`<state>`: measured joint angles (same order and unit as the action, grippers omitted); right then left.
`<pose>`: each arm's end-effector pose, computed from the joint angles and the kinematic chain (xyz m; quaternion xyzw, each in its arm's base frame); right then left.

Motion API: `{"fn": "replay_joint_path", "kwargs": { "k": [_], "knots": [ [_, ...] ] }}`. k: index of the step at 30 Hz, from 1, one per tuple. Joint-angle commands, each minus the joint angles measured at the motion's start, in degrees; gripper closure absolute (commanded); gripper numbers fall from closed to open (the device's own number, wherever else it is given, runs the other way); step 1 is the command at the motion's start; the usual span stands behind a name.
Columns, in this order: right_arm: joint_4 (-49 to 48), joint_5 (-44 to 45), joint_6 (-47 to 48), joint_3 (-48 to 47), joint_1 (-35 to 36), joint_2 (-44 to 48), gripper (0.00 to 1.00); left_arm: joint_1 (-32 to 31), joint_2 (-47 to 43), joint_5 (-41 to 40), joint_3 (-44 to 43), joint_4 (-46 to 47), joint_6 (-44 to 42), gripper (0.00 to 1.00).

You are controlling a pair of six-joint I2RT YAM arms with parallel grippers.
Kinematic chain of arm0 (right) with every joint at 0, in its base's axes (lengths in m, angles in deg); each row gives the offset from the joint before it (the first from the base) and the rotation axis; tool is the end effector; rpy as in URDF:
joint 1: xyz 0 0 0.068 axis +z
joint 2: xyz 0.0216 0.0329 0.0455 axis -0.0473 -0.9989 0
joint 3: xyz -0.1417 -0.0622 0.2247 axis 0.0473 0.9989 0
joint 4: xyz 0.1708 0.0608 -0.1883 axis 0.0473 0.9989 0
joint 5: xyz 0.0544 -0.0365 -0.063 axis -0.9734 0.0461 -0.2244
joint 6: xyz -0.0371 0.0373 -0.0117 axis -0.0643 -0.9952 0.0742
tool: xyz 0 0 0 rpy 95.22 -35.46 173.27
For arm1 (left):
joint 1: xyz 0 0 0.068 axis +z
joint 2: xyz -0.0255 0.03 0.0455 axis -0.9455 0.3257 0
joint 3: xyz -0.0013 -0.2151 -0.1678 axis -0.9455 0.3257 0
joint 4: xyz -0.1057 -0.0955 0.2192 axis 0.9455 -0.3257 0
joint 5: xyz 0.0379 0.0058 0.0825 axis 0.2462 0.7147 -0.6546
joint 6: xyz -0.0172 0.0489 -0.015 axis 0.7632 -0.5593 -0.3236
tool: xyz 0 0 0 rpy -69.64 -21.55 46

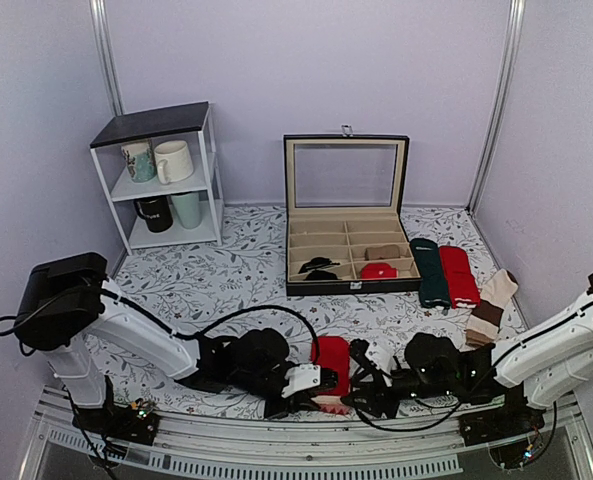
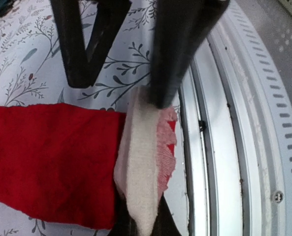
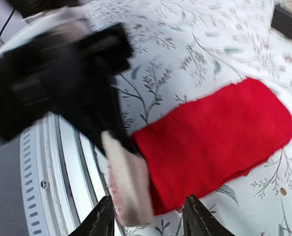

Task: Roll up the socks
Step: Roll the sock at the center of the board.

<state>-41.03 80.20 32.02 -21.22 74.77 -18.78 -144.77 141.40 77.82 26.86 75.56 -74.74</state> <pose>0.0670 0.2179 0.1294 -0.4297 0.7685 0.3598 0.3088 0.0816 -0.3096 0.1076 0.6325 0.6600 -0.3007 0.2718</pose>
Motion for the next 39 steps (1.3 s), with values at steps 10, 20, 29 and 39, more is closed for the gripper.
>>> {"fn": "replay_joint_path", "kwargs": {
  "k": [10, 20, 29, 39],
  "knots": [
    [-4.43, 23.81, 23.08, -2.31, 15.14, -9.18, 0.51, 3.64, 8.33, 10.35, 0.85, -10.72, 6.54, 1.00],
    [1.51, 22.84, 18.91, -4.65, 15.18, -13.82, 0.61, 3.98, 7.68, 12.30, 1.33, -9.95, 5.91, 1.00],
    [9.42, 18.38, 7.88, -9.34, 15.14, -21.22, 0.92, 4.60, 5.12, 12.47, 3.00, -7.51, 5.40, 0.95],
    [7.33, 7.54, -3.64, -5.23, 11.36, -19.71, 0.94, 3.71, -14.90, -1.68, 12.08, 5.02, -0.23, 0.39]
  ]
}}
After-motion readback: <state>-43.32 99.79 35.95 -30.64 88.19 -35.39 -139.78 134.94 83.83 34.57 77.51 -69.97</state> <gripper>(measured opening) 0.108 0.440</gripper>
